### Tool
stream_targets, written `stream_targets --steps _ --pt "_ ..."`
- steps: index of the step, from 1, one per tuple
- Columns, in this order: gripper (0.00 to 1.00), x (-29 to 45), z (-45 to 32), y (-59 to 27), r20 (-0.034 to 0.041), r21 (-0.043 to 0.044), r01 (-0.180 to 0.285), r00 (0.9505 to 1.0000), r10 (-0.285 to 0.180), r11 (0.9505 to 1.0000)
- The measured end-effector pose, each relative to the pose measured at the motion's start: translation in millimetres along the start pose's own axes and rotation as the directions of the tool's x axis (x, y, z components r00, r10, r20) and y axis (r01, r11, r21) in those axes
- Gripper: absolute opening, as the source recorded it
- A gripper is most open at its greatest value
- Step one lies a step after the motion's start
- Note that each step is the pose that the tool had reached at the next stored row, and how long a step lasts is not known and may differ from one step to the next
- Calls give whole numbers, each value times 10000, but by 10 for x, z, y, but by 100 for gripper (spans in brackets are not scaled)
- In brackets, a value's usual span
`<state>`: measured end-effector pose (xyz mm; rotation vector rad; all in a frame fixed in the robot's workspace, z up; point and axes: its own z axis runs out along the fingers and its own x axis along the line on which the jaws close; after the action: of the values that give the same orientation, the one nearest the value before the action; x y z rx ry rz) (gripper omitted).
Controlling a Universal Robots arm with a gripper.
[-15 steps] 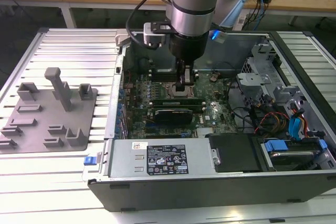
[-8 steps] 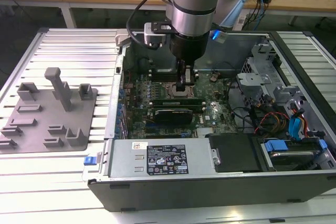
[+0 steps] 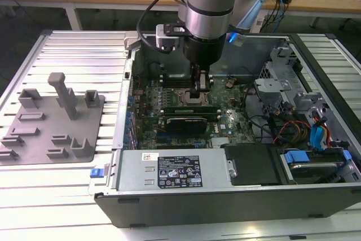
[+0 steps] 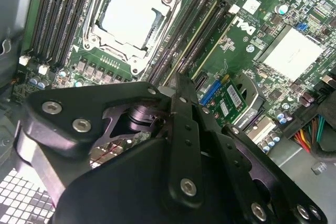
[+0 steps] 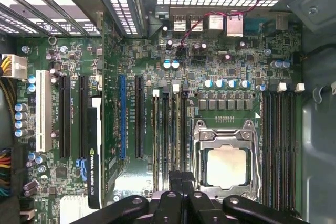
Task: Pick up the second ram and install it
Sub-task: 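Press down the second ram until it locks into place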
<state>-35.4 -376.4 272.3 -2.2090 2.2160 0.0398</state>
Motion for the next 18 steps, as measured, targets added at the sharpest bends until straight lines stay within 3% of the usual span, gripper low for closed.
stream_targets --steps 8,10,11,13,15,18 --pt "8 -1 -1 -141 0 0 -1 10000 1 10000" --pt "8 -1 2 -240 2 0 1 10000 -1 10000" --pt "8 -1 12 -364 -5 -4 1 10000 -1 10000" --pt "8 -1 33 -432 -19 -8 0 10000 0 10000" --pt "8 1 91 -475 -32 -9 -1 10000 1 10000" --pt "8 1 91 -476 -33 -9 -1 10000 1 10000"
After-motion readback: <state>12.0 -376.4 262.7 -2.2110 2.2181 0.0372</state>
